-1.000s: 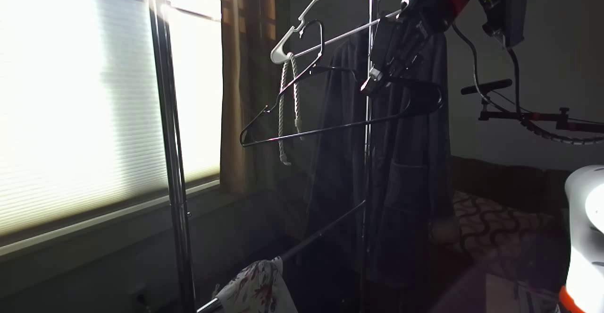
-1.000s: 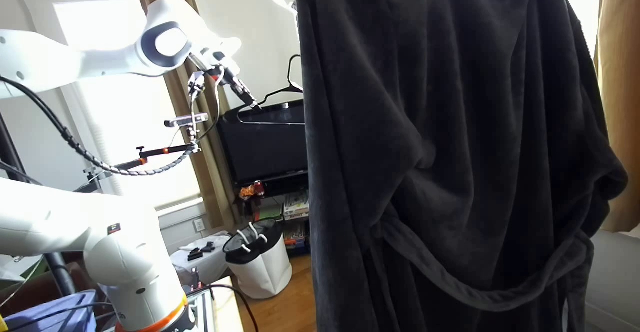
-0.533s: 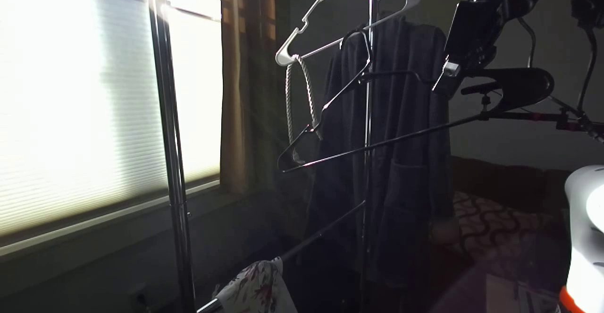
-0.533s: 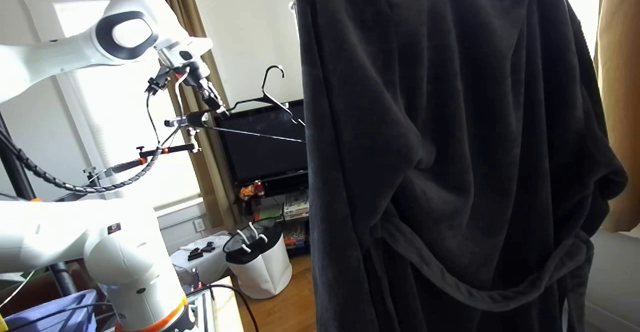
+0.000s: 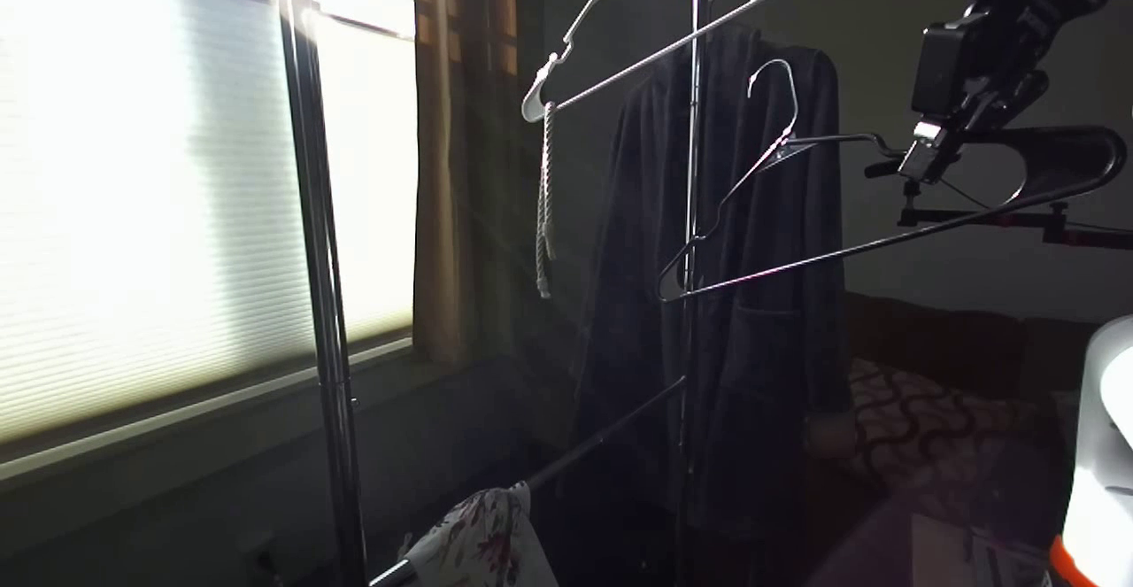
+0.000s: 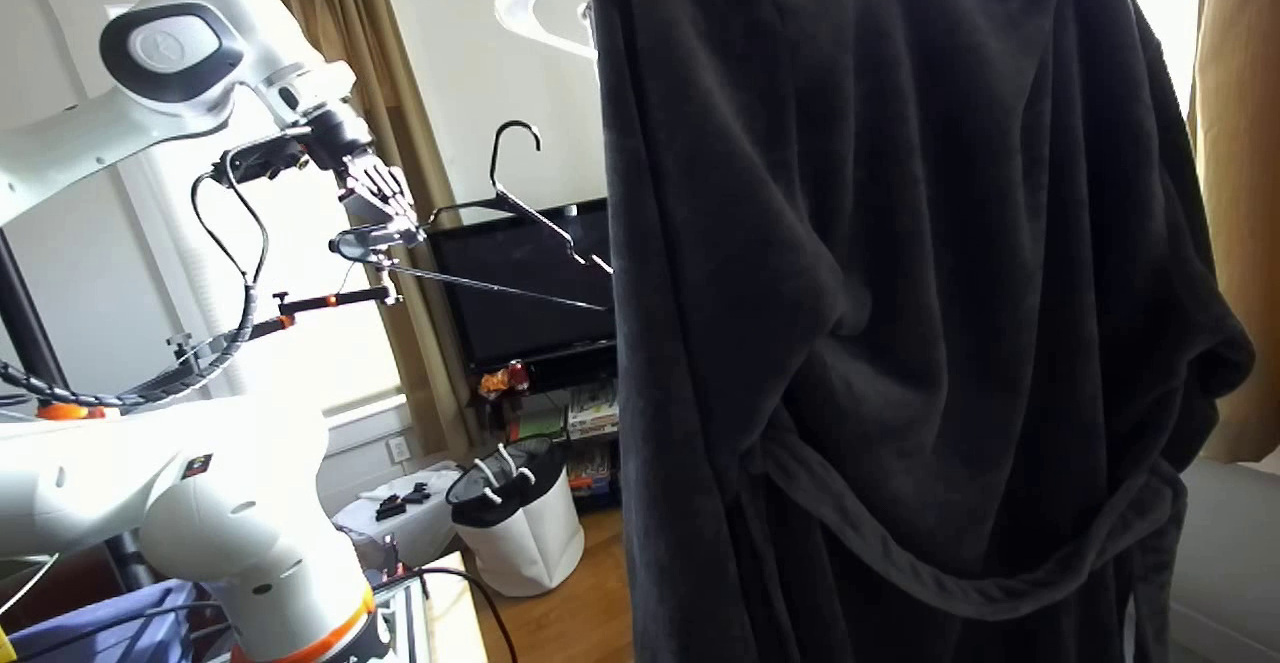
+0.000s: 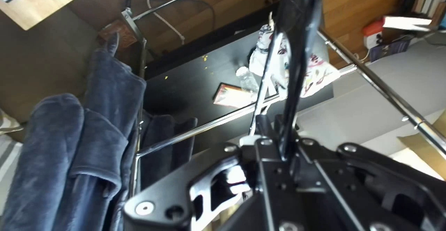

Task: Hang the black clothes hanger on the white one

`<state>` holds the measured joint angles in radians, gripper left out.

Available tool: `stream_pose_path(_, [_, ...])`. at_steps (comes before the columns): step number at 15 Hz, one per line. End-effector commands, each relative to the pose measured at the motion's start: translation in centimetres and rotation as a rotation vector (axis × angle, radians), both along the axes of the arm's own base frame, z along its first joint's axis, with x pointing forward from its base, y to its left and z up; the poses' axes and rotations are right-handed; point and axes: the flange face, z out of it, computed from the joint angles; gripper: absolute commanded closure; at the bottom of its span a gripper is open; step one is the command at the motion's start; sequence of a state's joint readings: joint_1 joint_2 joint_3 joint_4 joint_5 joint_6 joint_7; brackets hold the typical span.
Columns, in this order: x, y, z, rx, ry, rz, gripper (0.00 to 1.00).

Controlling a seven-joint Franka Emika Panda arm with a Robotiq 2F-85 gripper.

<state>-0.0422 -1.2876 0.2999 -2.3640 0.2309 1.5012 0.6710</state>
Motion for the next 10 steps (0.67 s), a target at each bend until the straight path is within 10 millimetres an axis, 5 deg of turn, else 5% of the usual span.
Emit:
stream_pose_path(1, [-0.4, -1.5, 0.7, -0.089, -0.061, -0.165, 0.98])
stream_pose_path(4, [0.6, -2.5, 1.6, -0.191, -0.123, -0.247, 0.98])
stream_pose_path(10, [1.5, -1.1, 5.5, -0.287, -0.293, 0.058, 0.98])
